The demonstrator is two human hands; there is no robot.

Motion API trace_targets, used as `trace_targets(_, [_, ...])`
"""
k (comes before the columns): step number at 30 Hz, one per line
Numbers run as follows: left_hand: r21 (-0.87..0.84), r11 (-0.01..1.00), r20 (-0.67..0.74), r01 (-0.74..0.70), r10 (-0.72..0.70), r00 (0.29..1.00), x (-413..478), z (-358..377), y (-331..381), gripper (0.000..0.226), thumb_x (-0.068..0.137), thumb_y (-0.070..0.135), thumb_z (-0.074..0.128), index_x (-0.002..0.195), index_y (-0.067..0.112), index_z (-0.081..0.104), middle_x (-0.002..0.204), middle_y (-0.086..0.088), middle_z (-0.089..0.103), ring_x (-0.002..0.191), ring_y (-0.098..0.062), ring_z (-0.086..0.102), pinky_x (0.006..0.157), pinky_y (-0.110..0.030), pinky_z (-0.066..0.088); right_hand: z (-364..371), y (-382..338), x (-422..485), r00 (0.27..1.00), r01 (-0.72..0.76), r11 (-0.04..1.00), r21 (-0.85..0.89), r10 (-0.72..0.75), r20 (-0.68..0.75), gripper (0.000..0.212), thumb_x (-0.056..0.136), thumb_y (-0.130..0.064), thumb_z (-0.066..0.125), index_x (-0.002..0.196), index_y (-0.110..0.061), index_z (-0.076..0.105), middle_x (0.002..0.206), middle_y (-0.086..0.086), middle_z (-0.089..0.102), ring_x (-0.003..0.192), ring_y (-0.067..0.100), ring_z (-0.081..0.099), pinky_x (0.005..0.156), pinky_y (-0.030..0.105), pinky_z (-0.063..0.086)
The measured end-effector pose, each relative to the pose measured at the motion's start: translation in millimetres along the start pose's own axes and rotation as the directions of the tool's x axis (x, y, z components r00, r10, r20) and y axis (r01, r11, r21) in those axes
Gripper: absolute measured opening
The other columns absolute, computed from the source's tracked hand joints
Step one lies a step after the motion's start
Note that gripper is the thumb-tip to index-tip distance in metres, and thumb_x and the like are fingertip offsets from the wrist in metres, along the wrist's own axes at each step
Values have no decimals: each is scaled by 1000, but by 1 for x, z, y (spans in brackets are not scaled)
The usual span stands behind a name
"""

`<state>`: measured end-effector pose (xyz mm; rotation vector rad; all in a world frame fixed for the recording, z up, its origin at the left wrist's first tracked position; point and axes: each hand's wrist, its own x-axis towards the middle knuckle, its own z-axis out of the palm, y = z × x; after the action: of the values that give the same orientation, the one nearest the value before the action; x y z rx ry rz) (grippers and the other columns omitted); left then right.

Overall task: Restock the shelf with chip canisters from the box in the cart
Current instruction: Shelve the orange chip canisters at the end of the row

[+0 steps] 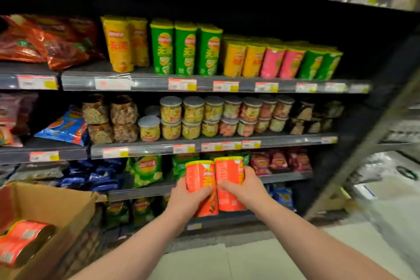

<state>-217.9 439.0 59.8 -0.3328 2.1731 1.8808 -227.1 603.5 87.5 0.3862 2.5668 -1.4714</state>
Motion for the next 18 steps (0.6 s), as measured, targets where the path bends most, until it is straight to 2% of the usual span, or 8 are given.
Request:
trace_targets(4, [42, 999, 61, -34, 31, 998, -8, 79, 16, 61, 68, 40, 79, 118, 19, 51, 100, 7, 61, 86, -7, 60, 85, -30, 48, -70, 42, -7, 995, -18, 1000, 25, 20, -95, 58, 69, -43, 78, 111, -24, 42, 102, -6, 59, 94, 14, 61, 86, 34, 52])
trace_targets(6, [48, 997, 89, -57, 52, 995, -11, 113, 21, 62, 65, 40, 79, 118, 19, 53, 101, 5, 64, 89, -11, 63, 88, -35, 51, -100, 58, -12, 990, -22, 998, 56, 29, -135, 56, 71, -41, 78, 111, -24, 43, 97, -8, 59, 92, 13, 61, 81, 31, 52])
trace_targets(9, [64, 994, 132, -83, 74, 988, -14, 152, 27, 44, 76, 33, 76, 110, 26, 50, 108, 0, 64, 96, -18, 64, 92, -41, 51, -135, 77, -20, 985, -34, 997, 73, 46, -166, 56, 72, -41, 77, 112, -23, 41, 97, -8, 57, 91, 13, 60, 78, 29, 50])
trace_targets(16, [65, 989, 199, -135, 120, 973, -15, 209, 43, 51, 73, 35, 77, 112, 27, 47, 104, 5, 63, 94, -15, 63, 86, -35, 51, -185, 107, -21, 972, -45, 992, 115, 69, -223, 56, 73, -42, 77, 109, -27, 37, 94, -12, 53, 93, 14, 58, 86, 33, 51])
trace_targets(18, [91, 983, 218, -158, 135, 967, -12, 224, 50, 48, 68, 38, 76, 106, 28, 49, 102, 6, 63, 93, -14, 64, 87, -36, 52, -199, 112, -18, 965, -51, 991, 120, 80, -251, 57, 73, -43, 77, 110, -27, 37, 93, -13, 52, 94, 14, 58, 87, 34, 51])
